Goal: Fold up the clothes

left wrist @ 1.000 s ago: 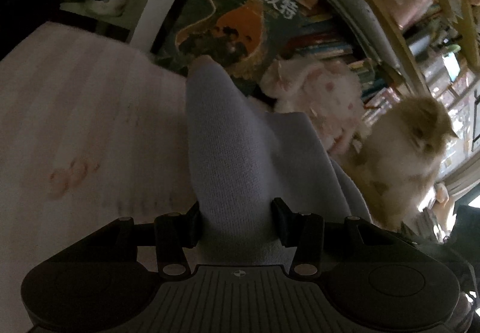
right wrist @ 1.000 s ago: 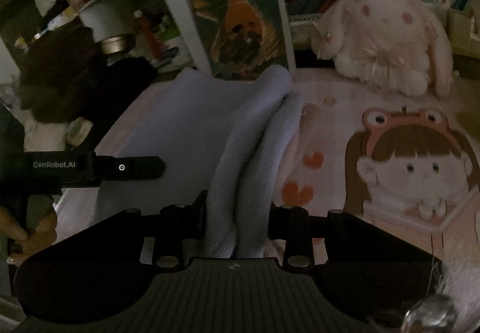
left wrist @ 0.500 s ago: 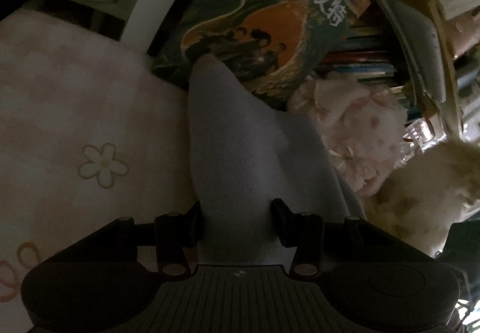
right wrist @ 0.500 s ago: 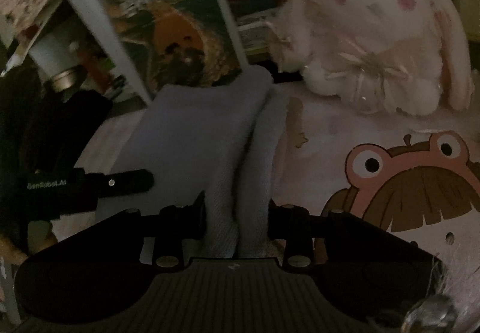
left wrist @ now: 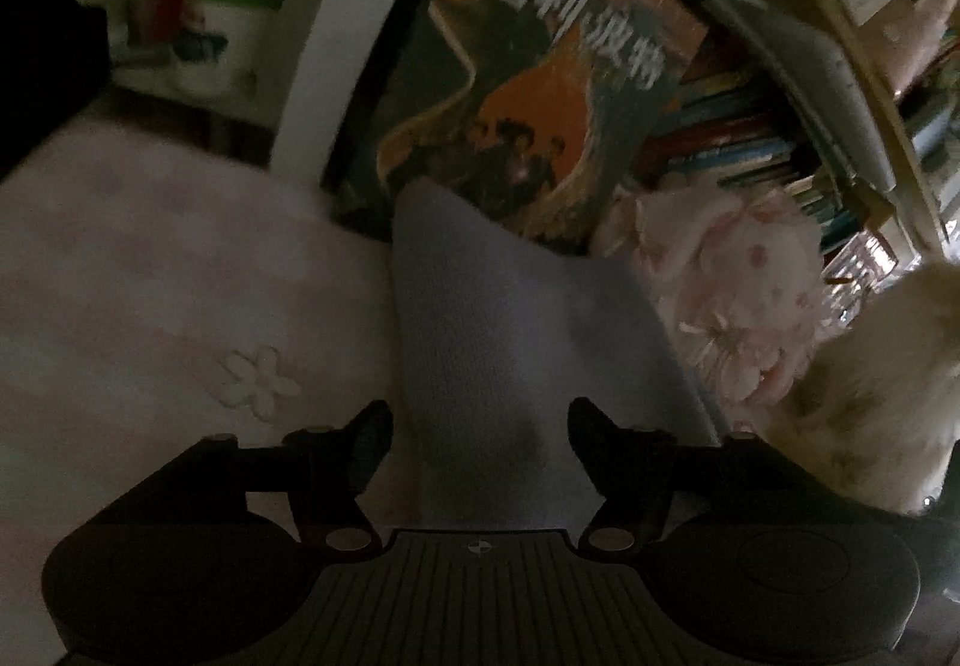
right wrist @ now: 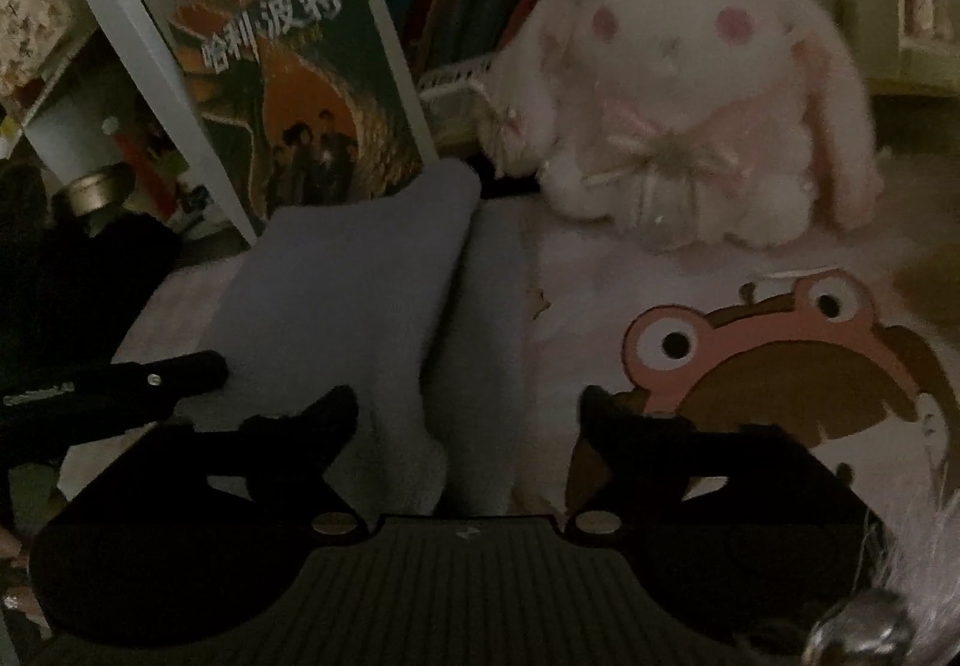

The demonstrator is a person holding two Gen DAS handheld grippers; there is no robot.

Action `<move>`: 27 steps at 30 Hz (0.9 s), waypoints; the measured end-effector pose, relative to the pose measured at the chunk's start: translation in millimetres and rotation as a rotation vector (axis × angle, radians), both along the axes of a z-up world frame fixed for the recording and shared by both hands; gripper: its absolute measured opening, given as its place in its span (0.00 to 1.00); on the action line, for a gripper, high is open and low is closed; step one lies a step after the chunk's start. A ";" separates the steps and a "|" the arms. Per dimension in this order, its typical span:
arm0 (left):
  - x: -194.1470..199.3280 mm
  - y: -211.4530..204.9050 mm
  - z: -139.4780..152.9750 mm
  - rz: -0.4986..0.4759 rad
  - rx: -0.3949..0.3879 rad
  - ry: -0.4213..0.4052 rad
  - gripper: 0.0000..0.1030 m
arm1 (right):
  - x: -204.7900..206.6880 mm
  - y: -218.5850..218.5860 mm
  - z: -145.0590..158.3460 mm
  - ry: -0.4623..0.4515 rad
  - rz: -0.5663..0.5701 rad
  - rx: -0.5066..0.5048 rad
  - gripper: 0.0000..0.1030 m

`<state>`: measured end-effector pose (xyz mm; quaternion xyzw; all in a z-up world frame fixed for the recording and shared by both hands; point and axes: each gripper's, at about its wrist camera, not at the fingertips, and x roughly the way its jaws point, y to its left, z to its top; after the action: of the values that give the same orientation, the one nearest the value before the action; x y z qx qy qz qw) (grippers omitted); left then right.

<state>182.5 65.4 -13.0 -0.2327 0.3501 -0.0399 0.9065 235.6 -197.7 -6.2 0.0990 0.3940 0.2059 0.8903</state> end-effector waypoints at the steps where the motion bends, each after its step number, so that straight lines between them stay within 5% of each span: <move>1: -2.9 -0.5 2.4 0.005 0.014 -0.008 0.68 | -4.0 -0.7 1.0 -0.008 -0.004 -0.007 0.84; 17: -59.3 -36.7 18.9 0.000 0.326 -0.048 0.80 | -73.8 9.5 9.4 -0.120 -0.043 -0.203 0.95; 27: -80.7 -45.4 19.2 0.012 0.365 -0.034 0.95 | -100.4 11.1 10.5 -0.124 -0.095 -0.232 0.97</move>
<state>101.8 20.0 6.2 -0.0656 0.3345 0.0259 0.9397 135.2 -186.5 4.3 0.0010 0.3544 0.1222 0.9271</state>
